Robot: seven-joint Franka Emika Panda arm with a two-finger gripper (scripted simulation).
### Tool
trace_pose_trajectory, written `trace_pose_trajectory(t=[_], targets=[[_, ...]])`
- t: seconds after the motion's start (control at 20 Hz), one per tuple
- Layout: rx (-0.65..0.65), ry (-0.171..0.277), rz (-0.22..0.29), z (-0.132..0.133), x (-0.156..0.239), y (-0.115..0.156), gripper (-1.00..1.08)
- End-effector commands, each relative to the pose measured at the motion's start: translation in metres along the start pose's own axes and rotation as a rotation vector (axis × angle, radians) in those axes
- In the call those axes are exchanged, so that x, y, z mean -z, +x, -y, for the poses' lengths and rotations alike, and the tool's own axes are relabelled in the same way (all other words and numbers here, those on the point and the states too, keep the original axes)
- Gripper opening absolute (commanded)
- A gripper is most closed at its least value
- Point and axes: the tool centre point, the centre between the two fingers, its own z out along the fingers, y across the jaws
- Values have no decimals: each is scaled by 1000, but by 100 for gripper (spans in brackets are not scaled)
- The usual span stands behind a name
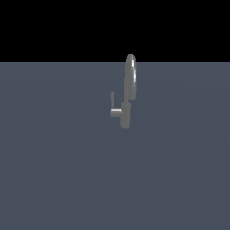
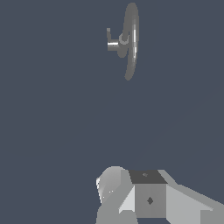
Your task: Turn on the faucet by rotating a designated handle.
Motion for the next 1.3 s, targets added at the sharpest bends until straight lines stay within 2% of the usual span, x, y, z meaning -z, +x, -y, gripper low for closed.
trace_pose_trajectory(t=[0.0,0.5,0.7,0.95,1.25], targets=[[0,0,0,0,0,0,-100],[6,-11,36,3,-11,2,-100],[3,-11,31,3,-9,2,-100],[-27,-13,3,5,0,3,-100],[-107,-21,-73,12,24,4,-100]])
